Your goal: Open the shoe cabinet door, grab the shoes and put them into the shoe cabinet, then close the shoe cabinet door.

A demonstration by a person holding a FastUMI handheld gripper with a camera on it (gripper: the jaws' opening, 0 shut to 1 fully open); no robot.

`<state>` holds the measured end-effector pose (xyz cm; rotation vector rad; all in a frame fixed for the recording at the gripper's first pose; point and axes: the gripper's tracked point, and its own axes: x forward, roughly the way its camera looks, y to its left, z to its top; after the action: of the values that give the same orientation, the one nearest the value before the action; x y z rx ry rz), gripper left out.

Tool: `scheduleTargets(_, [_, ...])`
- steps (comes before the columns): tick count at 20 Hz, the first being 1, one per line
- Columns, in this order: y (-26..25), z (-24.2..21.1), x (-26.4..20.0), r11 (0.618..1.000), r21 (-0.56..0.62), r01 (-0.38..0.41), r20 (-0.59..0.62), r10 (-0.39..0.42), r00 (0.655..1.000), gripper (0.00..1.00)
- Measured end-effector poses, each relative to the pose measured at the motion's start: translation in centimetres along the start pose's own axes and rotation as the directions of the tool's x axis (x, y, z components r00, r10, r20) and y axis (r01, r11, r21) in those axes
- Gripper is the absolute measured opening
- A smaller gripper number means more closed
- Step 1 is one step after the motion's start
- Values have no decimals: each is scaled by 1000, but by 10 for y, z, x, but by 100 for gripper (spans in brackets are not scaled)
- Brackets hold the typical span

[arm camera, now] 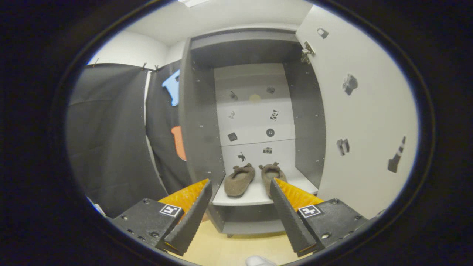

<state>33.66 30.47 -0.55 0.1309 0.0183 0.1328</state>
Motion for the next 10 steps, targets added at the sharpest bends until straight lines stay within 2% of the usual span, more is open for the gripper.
scheduleTargets(7, [-32,12,-146,999,-46,-7,21,8,1000,100])
scheduleTargets(10, [-63,15,-192,997,-64,37,35,-35,999,100])
